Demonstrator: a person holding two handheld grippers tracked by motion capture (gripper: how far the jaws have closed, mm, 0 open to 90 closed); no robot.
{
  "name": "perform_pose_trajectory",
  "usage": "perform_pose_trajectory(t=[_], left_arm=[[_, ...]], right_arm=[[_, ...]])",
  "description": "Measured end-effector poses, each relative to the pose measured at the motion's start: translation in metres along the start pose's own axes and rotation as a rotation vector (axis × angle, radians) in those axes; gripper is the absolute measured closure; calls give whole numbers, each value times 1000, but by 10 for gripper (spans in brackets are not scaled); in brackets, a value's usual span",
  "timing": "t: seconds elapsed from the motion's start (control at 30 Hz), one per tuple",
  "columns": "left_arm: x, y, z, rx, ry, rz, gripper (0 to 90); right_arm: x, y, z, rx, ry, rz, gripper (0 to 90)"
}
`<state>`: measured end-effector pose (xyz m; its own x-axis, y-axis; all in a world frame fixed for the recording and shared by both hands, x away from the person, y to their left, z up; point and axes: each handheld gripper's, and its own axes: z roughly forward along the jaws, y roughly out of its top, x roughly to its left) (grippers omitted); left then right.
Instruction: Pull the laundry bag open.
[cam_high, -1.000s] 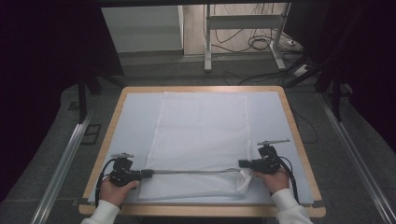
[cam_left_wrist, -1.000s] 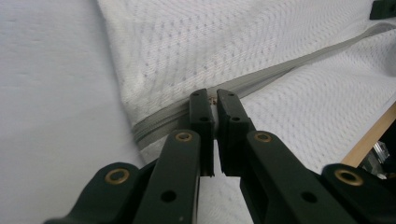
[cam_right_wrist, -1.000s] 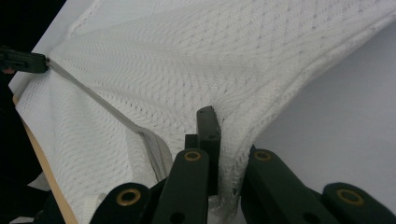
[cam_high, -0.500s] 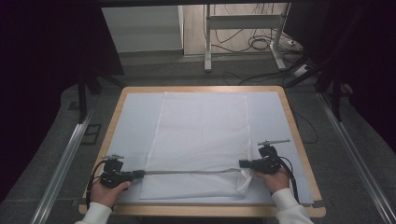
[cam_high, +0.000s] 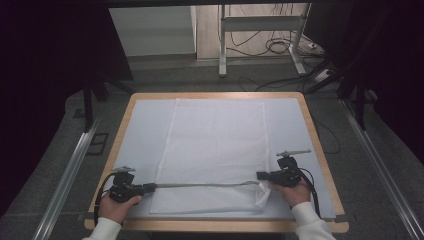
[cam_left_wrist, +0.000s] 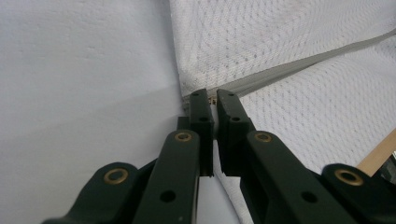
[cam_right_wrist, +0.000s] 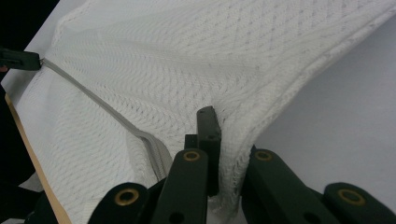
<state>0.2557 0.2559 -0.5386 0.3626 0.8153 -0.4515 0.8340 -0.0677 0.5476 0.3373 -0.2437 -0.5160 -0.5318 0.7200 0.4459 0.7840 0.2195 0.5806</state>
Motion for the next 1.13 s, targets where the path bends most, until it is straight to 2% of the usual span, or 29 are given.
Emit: perform_pose_trajectory(t=[0.13,0.2,0.23,0.3,0.37,0.47,0.6,0.67,0.73,0.93,1.13], left_arm=[[-1,0,0,-5,1,3,858],[-2,0,-1,-16,21,8,832],[-3,0,-2,-27,40,12,789],[-6,1,-4,-69,69,16,658],[-10,3,-7,-108,82,22,547],[-16,7,-8,-167,91,44,447],[-19,15,-11,-220,105,100,354],[-17,20,-10,-228,101,114,342],[-12,23,-8,-228,109,111,340],[-8,28,-5,-217,110,107,332],[-8,30,-4,-212,117,126,328]], right_arm=[[0,0,-1,-11,-1,2,870],[0,0,-2,-11,-13,-4,834],[0,0,-3,-14,-24,-8,771],[1,0,-7,-38,-74,-26,555],[1,0,-16,-74,-101,-17,440],[0,-3,-30,-141,-119,-39,351],[-1,-9,-44,-170,-140,-96,269],[-3,-12,-47,-176,-160,-125,250],[-5,-15,-50,-178,-181,-141,238],[-15,-16,-55,-184,-205,-134,235],[-16,-17,-55,-190,-216,-151,216]])
